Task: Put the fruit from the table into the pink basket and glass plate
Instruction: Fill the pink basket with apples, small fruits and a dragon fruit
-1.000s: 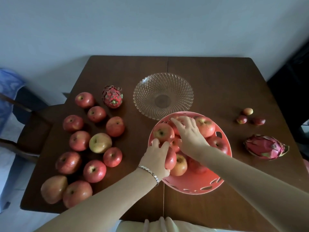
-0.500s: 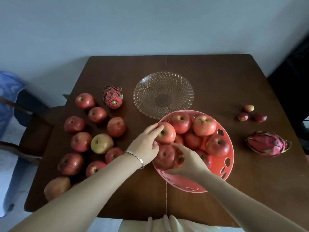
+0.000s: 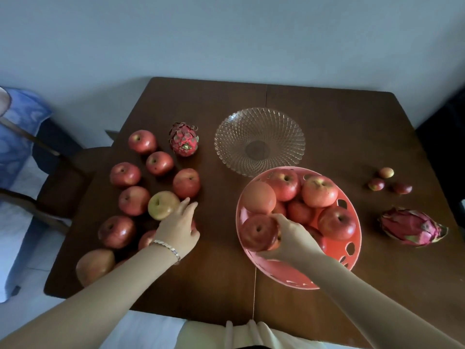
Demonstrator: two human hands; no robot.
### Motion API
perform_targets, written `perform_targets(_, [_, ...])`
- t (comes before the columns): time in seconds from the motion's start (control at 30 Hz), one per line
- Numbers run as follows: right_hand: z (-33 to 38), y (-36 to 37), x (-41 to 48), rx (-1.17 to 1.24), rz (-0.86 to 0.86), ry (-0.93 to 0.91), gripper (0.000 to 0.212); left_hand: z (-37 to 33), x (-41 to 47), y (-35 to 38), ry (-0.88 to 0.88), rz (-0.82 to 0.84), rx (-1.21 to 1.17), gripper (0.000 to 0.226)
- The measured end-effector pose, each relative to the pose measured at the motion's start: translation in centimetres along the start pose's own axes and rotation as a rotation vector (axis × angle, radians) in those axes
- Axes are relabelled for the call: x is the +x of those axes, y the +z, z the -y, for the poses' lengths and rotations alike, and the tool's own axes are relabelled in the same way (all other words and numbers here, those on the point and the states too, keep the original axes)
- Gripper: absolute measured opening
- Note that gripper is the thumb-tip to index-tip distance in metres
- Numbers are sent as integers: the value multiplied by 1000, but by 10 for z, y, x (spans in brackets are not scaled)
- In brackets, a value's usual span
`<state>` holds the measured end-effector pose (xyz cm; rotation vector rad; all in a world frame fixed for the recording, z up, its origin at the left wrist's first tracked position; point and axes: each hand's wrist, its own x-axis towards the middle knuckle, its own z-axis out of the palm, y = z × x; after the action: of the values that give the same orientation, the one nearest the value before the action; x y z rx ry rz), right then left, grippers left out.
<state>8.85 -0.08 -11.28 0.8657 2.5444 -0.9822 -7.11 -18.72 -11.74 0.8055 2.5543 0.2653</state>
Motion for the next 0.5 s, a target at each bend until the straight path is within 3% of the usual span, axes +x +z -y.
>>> perform_targets(0.1, [16, -12, -8, -81, 115, 82, 88, 27, -7, -5, -103, 16, 105, 64])
perform_targets(0.17, [39, -28, -16, -96, 6, 41, 83, 39, -9, -10, -167, 62, 181, 58])
perform_targets(0.23, [75, -36, -19, -53, -206, -126, 72, 49, -12, -14, -226, 163, 250, 57])
perform_targets(0.3, [109, -31, -13, 1, -276, -296, 60, 54, -14, -15, -250, 223, 310, 59])
perform_targets(0.4, [144, 21, 20, -99, -1, -255, 58, 63, -15, -13, -255, 255, 344, 62])
perform_targets(0.5, [159, 84, 53, -179, 219, -24, 82, 68, -14, -4, -264, 303, 305, 70])
